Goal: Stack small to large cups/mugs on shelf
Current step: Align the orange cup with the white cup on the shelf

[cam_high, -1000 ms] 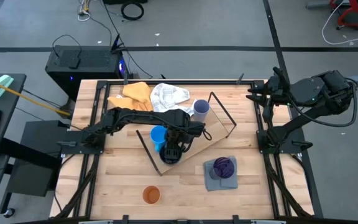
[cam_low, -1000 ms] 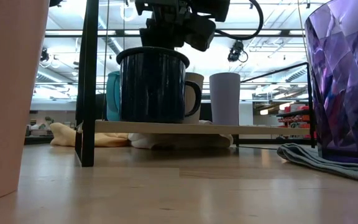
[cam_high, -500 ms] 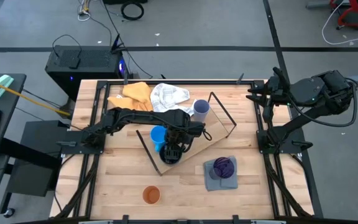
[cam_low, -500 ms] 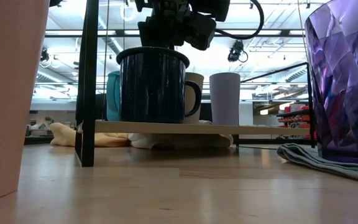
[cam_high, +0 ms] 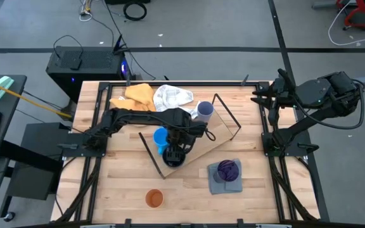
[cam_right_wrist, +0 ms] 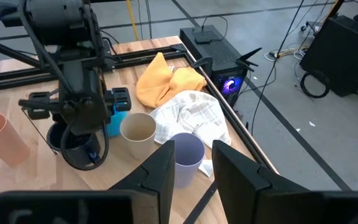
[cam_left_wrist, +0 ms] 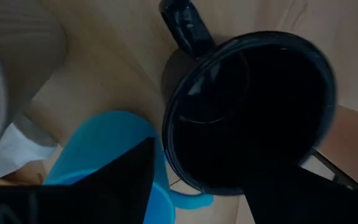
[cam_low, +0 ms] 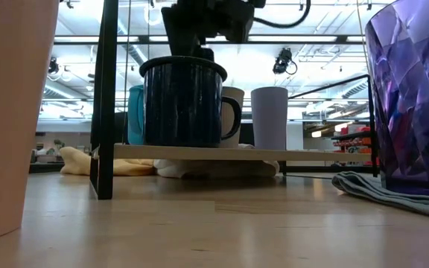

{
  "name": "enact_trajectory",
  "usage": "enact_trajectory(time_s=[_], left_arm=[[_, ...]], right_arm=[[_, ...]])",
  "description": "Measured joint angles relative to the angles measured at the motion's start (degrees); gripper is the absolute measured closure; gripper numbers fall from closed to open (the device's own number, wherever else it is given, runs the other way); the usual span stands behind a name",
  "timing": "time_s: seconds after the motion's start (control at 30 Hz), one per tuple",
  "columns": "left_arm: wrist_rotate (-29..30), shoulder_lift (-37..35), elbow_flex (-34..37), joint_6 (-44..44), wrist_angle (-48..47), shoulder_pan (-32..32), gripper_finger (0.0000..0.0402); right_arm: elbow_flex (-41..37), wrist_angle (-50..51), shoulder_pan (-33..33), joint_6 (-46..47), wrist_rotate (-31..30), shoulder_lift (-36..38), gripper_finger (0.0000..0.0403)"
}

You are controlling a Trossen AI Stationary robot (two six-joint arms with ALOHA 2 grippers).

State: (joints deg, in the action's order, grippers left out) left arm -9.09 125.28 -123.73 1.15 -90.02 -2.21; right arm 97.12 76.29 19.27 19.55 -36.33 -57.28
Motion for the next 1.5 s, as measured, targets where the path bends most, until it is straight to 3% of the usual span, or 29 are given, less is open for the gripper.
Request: enact_trajectory(time_s=[0.33,0.53,0.63,0.77,1.0,1.23,1.37,1.5], left_arm=[[-0.25,-1.16,-11.43,-0.71,0.65,-1.15,0.0185],[-0.62,-6.15,-11.02,3.89,4.55,-3.41,0.0203],[-3.65,-7.34,-10.68,7.22,5.16,-5.9,0.0211],[-8.03,-7.84,-10.72,4.84,5.84,-9.74,0.0218],[-8.17,-7.82,-10.7,-7.22,3.06,-16.29,0.0217],[-0.49,-7.75,-9.51,-17.21,-0.07,-21.76,0.0225],[7.25,-8.21,-5.51,-29.6,0.0,-23.6,0.0226],[7.83,-10.59,0.5,-41.81,-0.21,-25.62,0.0233]], right_arm=[[0.0,-0.01,0.0,0.12,0.01,-0.03,0.0289],[0.0,-0.04,0.02,0.17,0.03,-0.07,0.0289],[0.0,-0.09,0.01,0.21,0.05,-0.08,0.0289],[0.0,-0.09,0.0,0.41,0.86,-0.24,0.0289],[0.0,-0.36,0.0,1.37,1.74,-1.46,0.0289],[0.0,-1.77,0.02,3.85,1.78,-3.49,0.0289],[0.0,-2.38,0.02,6.2,1.78,-5.03,0.0289],[0.0,-2.93,0.02,9.0,1.9,-6.47,0.0289]])
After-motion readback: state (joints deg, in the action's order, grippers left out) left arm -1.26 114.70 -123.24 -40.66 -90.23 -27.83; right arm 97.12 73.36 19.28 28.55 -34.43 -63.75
